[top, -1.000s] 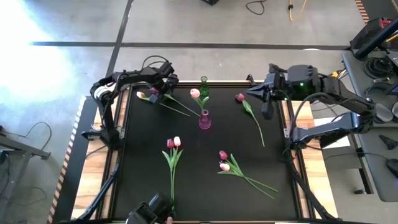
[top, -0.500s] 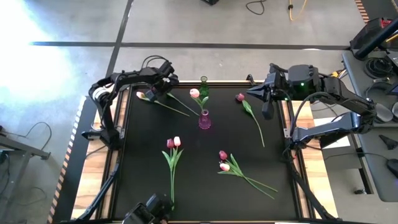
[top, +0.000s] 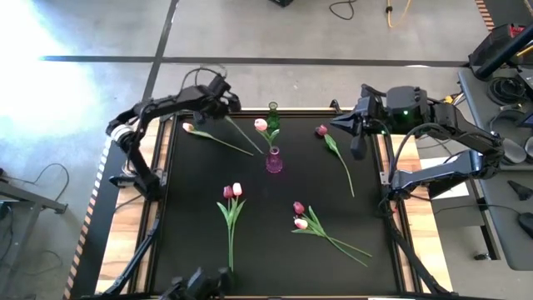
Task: Sort flowers into vase by color
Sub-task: Put the top left red tulip into the green vase
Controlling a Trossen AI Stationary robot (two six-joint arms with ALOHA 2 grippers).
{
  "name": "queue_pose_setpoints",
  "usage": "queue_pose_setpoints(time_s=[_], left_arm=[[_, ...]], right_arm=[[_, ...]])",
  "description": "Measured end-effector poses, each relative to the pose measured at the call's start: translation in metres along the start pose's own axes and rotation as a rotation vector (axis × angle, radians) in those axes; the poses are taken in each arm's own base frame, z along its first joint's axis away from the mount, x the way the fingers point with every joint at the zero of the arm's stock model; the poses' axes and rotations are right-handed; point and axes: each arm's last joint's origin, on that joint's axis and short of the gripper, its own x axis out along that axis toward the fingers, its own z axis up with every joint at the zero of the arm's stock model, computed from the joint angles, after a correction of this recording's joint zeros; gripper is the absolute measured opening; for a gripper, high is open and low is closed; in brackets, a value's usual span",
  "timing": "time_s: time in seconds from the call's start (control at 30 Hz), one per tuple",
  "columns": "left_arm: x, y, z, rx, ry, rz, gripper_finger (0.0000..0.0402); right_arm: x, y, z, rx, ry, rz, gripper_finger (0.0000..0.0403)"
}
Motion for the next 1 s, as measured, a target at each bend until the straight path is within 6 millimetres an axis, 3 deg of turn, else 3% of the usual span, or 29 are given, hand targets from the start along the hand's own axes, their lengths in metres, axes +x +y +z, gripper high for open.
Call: queue_pose_setpoints(time_s=[0.27, 0.5, 0.73, 1.0], left_arm=[[-0.082, -0.035, 0.045, 0.332, -0.471, -0.271, 0.0000], [-0.128, -0.064, 0.066, 0.531, -0.752, -0.521, 0.0000], [-0.132, -0.088, 0.059, 0.738, -0.790, -0.748, 0.0000], [-0.116, -0.100, 0.041, 0.867, -0.796, -0.687, 0.0000]], right_arm=[[0.003, -0.003, 0.010, 0.013, -0.094, -0.121, 0.0013], [0.005, -0.004, 0.019, 0.022, -0.178, -0.153, 0.0013], [0.004, -0.005, 0.022, 0.002, -0.202, -0.165, 0.0013], [0.004, -0.005, 0.022, -0.010, -0.208, -0.166, 0.0013]])
